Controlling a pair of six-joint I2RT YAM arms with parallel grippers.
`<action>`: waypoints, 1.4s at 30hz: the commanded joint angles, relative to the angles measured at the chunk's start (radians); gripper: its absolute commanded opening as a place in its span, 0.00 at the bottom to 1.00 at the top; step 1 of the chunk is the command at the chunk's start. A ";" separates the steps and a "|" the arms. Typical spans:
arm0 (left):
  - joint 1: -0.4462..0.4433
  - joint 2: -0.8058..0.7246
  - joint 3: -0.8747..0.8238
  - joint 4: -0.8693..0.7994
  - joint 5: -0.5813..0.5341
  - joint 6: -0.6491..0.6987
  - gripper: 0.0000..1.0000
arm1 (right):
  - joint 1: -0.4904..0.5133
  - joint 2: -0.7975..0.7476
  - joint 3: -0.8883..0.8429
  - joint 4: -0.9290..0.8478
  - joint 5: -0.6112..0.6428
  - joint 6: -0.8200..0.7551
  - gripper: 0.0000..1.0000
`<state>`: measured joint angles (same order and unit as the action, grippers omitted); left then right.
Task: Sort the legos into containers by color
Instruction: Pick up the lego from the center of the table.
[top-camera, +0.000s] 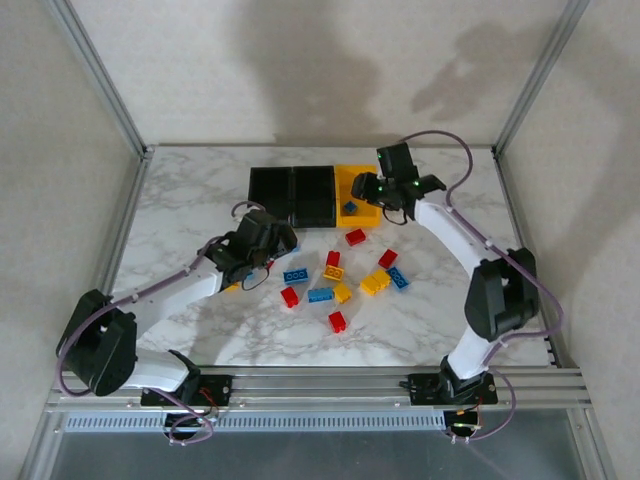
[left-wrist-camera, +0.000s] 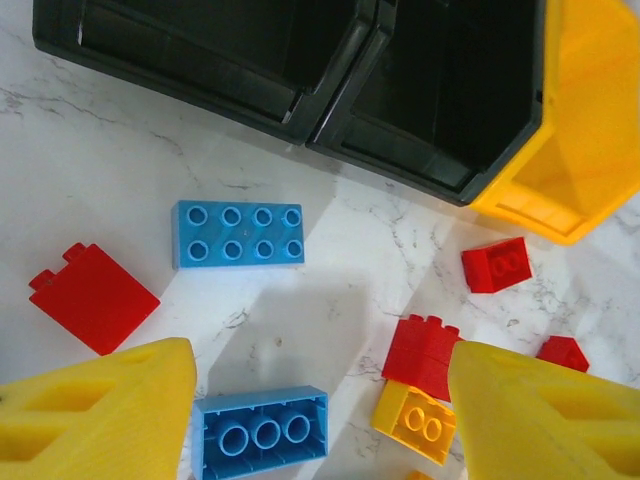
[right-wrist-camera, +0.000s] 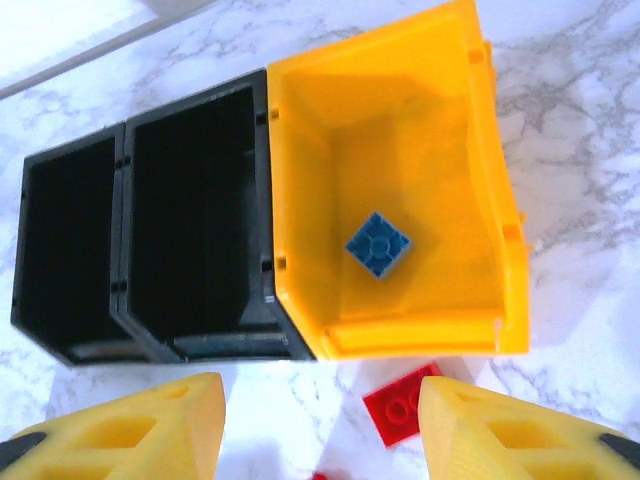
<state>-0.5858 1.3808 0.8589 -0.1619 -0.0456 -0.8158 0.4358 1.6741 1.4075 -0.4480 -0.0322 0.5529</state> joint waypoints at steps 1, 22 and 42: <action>0.005 0.029 0.031 -0.029 0.009 0.014 0.67 | 0.006 -0.043 -0.118 0.057 -0.056 -0.024 0.54; -0.137 0.510 0.479 -0.256 0.127 0.228 0.59 | -0.143 -0.400 -0.584 0.063 -0.087 0.114 0.55; -0.194 0.696 0.655 -0.379 0.036 0.283 0.31 | -0.198 -0.410 -0.632 0.070 -0.096 0.100 0.56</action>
<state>-0.7773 2.0655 1.4738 -0.4915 0.0257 -0.5491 0.2436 1.2499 0.7784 -0.3843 -0.1097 0.6479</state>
